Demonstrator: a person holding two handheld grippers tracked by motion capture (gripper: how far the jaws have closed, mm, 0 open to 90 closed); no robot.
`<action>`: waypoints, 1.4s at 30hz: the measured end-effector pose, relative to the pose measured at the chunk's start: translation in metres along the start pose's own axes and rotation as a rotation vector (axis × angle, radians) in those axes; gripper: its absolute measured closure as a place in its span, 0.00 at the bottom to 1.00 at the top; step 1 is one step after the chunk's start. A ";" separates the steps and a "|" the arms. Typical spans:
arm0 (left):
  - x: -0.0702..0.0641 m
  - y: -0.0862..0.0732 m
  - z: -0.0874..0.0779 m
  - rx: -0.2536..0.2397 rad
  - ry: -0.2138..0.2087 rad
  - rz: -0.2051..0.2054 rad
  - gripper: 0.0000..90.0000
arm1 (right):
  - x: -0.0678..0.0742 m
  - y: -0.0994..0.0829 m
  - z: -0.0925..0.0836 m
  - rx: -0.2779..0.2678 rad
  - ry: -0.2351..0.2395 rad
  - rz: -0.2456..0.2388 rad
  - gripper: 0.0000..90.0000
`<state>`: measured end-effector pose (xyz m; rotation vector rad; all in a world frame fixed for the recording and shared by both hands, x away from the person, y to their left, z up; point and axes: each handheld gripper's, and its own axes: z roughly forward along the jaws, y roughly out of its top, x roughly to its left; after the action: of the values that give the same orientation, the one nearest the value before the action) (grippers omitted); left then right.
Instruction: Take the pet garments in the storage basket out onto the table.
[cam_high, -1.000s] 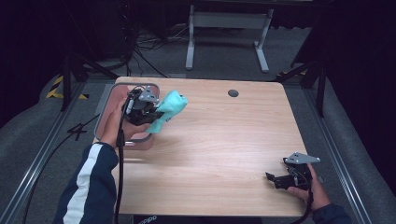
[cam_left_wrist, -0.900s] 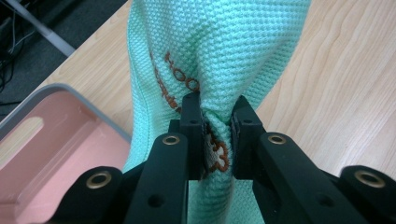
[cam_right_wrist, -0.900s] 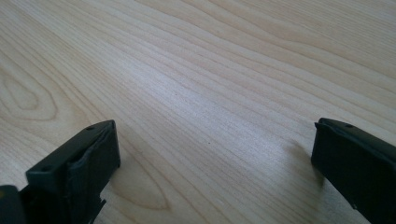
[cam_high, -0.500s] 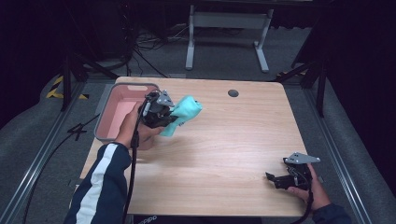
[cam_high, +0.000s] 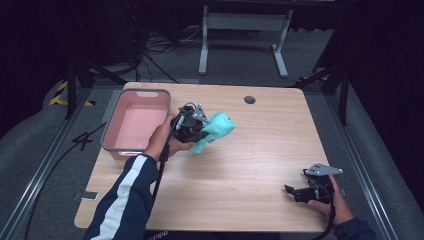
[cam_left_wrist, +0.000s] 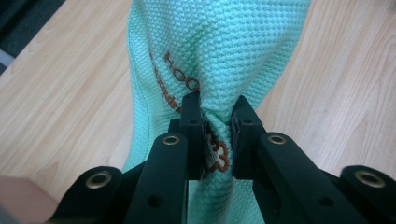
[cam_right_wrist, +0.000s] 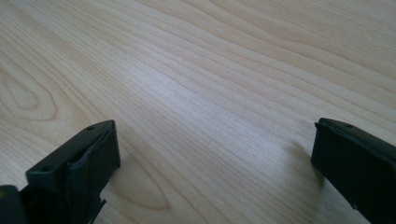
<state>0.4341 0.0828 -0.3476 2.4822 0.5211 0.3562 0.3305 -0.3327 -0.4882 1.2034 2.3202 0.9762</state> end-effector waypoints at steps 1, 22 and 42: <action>-0.001 0.001 0.002 0.006 -0.001 0.005 0.88 | 0.000 0.000 0.000 0.000 0.000 0.000 0.02; -0.022 0.002 0.069 0.092 -0.050 0.016 0.87 | 0.000 0.000 0.000 0.001 0.001 -0.002 0.02; -0.029 -0.009 0.082 0.091 -0.089 0.001 0.67 | 0.000 0.000 0.000 0.001 0.001 -0.002 0.02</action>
<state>0.4349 0.0376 -0.4228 2.5720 0.5100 0.2252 0.3304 -0.3329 -0.4881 1.2010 2.3222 0.9755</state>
